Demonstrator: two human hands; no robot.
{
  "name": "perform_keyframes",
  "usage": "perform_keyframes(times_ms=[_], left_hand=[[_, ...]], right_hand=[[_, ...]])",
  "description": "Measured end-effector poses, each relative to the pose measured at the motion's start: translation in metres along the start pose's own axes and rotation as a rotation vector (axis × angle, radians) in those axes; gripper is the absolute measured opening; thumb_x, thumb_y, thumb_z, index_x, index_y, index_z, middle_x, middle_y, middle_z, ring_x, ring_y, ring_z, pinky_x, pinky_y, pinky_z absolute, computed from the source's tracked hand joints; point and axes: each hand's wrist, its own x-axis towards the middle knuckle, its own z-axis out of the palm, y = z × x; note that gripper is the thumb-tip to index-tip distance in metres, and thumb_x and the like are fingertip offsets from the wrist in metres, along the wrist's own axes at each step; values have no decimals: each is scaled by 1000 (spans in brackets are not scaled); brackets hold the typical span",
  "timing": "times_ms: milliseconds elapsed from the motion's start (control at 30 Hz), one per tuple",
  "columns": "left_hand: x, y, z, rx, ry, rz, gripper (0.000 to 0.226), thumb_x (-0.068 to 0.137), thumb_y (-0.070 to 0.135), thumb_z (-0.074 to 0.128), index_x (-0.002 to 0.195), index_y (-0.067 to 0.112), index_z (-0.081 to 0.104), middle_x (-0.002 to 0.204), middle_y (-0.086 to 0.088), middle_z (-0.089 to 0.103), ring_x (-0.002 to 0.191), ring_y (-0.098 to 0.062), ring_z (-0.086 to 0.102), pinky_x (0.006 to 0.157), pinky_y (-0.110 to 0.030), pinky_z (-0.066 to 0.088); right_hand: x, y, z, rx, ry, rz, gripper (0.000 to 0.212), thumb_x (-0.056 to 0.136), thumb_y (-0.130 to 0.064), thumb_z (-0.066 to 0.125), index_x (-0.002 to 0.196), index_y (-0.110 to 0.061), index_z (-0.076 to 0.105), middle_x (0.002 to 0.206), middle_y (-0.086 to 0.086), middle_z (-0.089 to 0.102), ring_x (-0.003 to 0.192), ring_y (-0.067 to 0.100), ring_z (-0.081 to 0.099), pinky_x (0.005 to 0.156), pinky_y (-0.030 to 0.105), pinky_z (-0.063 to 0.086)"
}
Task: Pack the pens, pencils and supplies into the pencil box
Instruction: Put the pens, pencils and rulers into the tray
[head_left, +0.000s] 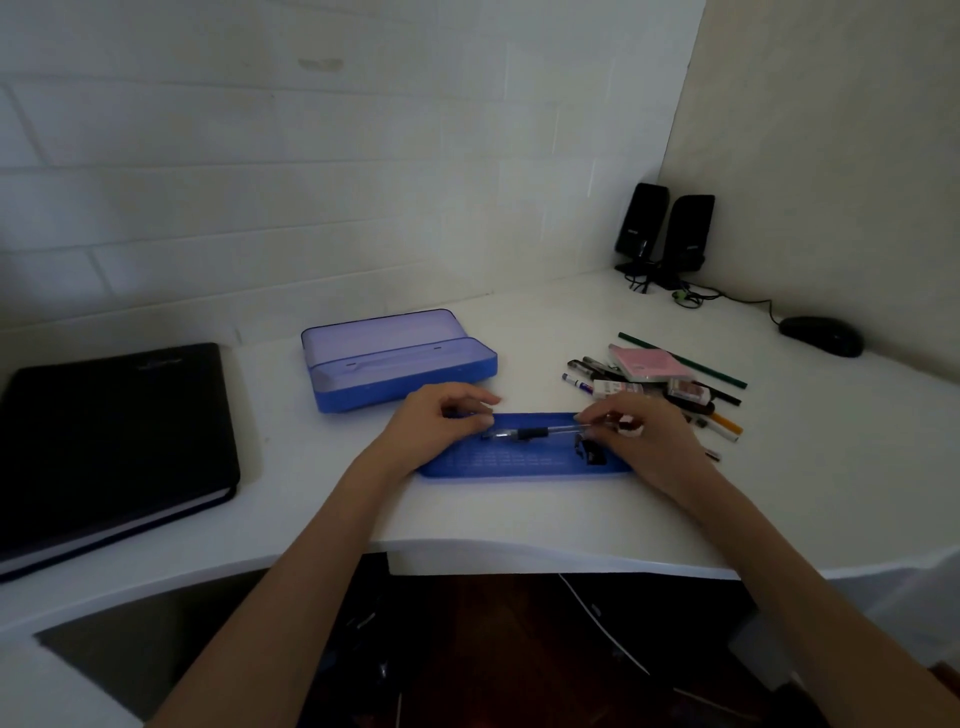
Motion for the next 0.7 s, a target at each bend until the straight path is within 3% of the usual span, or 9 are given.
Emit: perform_keyframes(times_ms=[100,200,300,433,600,700], left_hand=[[0,1,-1,31,-13,3,25,78,19,72,98,32,69,102,10,70,100,-3,62,91,-19,46],[-1,2,-1,22,-16,-12,27,78,19,72,103,27,69,101,11,70,98,2,61,89,-16,45],[-1,2,-1,17,-23,-16,29,76,22,74,103,29,70,104,13,69,99,2,61,90,-16,46],[0,0,-2,75,-4,14,31,78,8,70,105,23,70,107,6,69,100,-5,62,87,-11,45],[2,-2,-1,79,15,-11,32,81,0,63,107,18,70,110,4,69,102,-7,61,90,-13,43],[2,0,-2,68,0,-20,35,82,-3,60,108,18,69,109,4,68,102,-4,60,86,-8,42]], right_hand=[[5,-8,4,141,-66,85,11,77,-13,73,81,-22,73,82,-5,71,79,6,63,68,4,45],[11,-19,15,129,-102,106,9,76,-15,74,78,-23,72,79,-3,70,71,8,60,60,6,44],[19,-26,27,64,-49,85,8,74,-17,74,74,-25,71,80,-6,68,69,6,55,64,13,44],[23,-27,33,53,-15,41,8,73,-21,75,75,-27,71,80,-12,58,74,6,52,68,20,43],[18,-1,16,31,313,250,8,81,-26,67,84,-20,71,82,0,68,72,13,58,69,32,49],[15,21,7,-101,387,401,13,80,-28,65,92,-27,70,91,1,69,89,22,61,82,47,51]])
